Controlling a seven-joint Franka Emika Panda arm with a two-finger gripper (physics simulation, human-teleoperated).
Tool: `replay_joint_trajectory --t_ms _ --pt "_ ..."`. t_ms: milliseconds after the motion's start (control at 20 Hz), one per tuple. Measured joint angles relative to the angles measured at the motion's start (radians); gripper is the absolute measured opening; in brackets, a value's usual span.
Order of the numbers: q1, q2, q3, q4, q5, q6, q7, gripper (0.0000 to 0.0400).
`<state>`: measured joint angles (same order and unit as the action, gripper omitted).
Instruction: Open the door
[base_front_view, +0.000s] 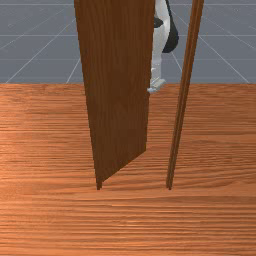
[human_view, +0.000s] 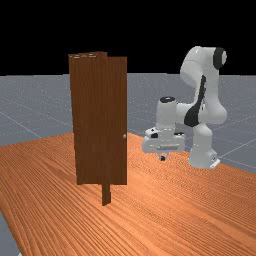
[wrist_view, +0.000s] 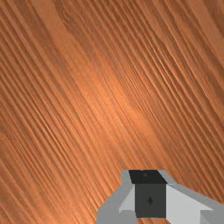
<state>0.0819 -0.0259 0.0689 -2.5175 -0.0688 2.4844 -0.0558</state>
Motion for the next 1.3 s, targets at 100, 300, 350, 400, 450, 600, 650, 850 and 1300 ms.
replay_joint_trajectory --t_ms 100,300,350,400,450,600,650,850,1300 --pt "0.065 0.031 0.045 0.042 -0.005 -0.015 0.1 0.0" --pt "0.112 0.06 0.077 0.077 -0.021 -0.01 -0.136 0.0" --pt "0.109 0.086 0.076 0.112 -0.026 -0.015 -0.2 0.0" --pt "0.103 0.139 0.075 0.185 -0.034 -0.034 -0.244 0.0" --pt "0.137 0.238 0.041 0.34 -0.144 -0.141 -0.077 0.0" --pt "0.108 0.635 0.038 0.995 -0.054 -0.416 -0.23 0.0" --pt "0.1 0.592 0.029 0.899 -0.067 -0.307 -0.216 0.0" --pt "0.085 0.823 0.027 1.293 -0.082 -0.473 -0.344 0.0" --pt "-0.161 0.659 0.24 0.999 -0.043 -0.373 -1.428 0.0001"
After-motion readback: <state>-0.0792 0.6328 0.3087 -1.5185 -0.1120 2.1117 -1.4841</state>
